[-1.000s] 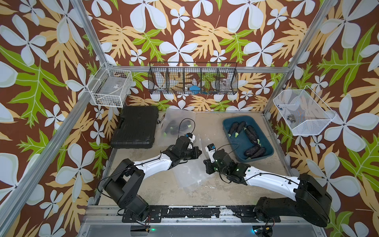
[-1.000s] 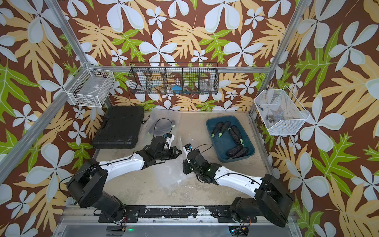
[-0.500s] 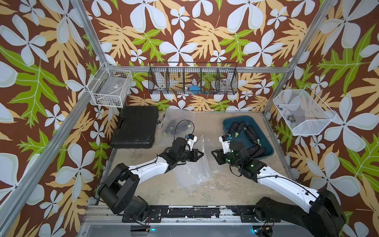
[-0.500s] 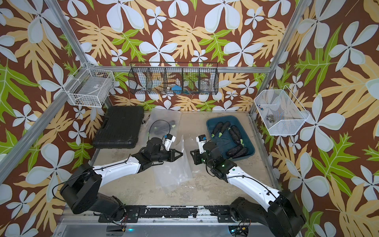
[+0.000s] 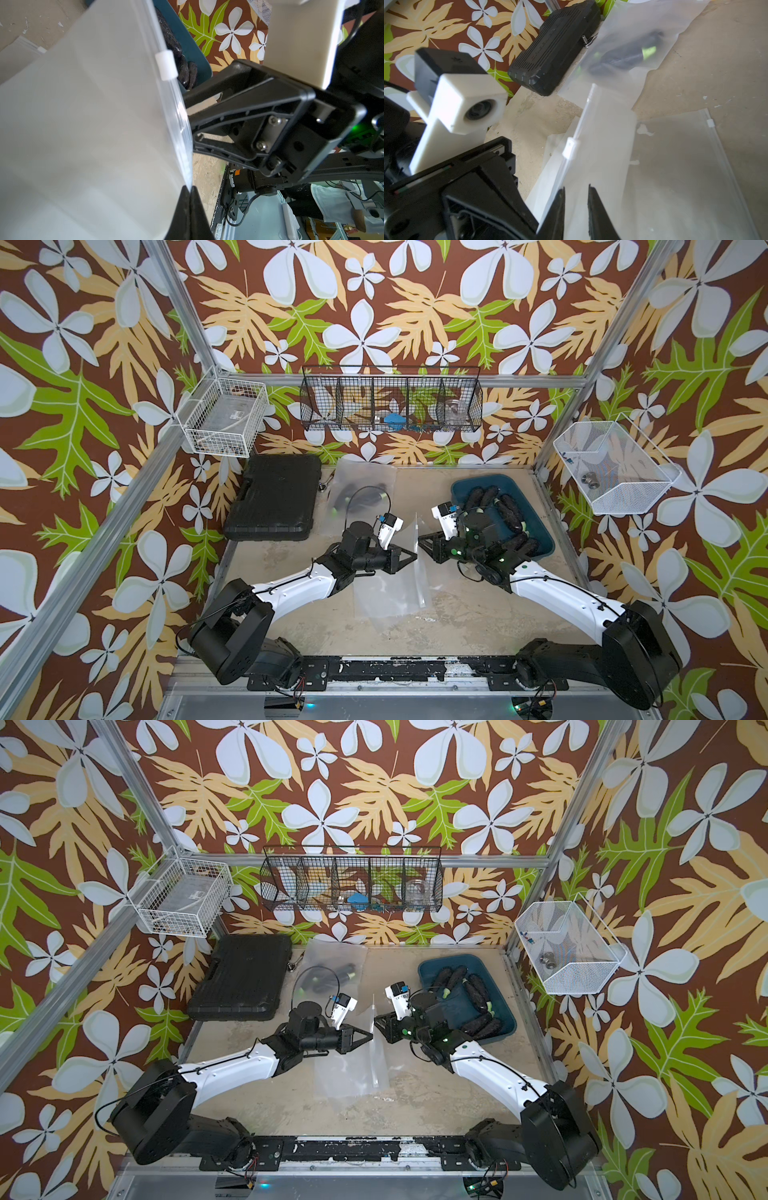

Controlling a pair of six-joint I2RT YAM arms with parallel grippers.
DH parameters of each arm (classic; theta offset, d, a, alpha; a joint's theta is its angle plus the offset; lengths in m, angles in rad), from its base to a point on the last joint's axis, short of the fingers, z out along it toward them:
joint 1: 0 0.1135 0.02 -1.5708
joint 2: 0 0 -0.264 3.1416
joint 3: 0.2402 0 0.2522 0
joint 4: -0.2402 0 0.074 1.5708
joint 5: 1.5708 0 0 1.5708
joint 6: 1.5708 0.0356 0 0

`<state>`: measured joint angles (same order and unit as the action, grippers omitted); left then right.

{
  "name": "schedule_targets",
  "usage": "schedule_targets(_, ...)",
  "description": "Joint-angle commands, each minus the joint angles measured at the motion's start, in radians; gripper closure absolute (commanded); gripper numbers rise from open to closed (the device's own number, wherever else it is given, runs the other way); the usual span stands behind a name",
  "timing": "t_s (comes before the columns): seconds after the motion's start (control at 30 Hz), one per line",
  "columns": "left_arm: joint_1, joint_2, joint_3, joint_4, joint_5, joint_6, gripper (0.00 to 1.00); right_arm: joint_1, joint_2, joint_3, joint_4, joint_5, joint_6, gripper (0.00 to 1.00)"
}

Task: Place the eggplant in a zip-top bag and seal the zipper
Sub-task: Open the zipper food storage bag.

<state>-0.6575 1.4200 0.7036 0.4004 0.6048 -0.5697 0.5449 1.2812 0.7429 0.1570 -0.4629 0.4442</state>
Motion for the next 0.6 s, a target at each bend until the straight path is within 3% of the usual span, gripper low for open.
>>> schedule_targets(0.0,0.001,-0.004,-0.002,0.025,0.014,0.02,1.0,-0.004,-0.016,-0.021,0.051,-0.07,0.017,0.78)
schedule_targets(0.37,0.006,-0.003,0.001,0.025,0.021,0.021,1.0,-0.04,-0.098,-0.107,0.057,-0.121,0.035,0.79)
schedule_targets(0.57,0.006,0.006,0.002,0.043,0.033,0.014,1.0,-0.04,-0.06,-0.109,0.113,-0.173,0.063,0.8)
